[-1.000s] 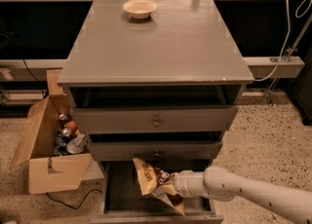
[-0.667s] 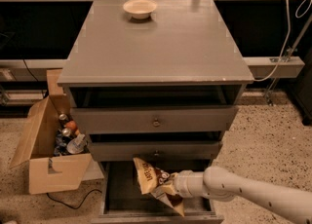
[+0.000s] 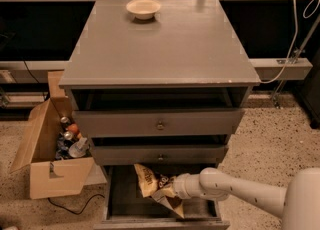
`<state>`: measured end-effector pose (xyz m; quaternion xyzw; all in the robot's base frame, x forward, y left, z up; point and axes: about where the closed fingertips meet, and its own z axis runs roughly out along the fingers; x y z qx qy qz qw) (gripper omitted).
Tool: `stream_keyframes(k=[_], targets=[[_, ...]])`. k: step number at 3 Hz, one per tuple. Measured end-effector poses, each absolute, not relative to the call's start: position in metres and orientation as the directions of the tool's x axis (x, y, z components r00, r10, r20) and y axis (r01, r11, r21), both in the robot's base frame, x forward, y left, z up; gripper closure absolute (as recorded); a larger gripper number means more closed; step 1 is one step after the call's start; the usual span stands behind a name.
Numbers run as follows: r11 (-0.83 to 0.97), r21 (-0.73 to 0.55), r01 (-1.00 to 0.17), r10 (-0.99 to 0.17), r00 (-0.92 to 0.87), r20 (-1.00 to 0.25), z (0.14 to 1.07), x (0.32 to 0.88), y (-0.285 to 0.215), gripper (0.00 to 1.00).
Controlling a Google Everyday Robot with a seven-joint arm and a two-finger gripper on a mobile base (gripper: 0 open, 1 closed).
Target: Place brown chip bag into bottom drawer
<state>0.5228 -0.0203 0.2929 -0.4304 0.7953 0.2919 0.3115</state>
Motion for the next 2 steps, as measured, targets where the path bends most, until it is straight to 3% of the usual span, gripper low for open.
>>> stream_keyframes(k=[1,2], targets=[[0.463,0.231,-0.856,-0.490,-0.464,-0.738,0.263,0.534,-0.019,0.84],[0.467,0.253,-0.847,-0.477,-0.482,-0.735,0.247,0.540,-0.021,0.61]])
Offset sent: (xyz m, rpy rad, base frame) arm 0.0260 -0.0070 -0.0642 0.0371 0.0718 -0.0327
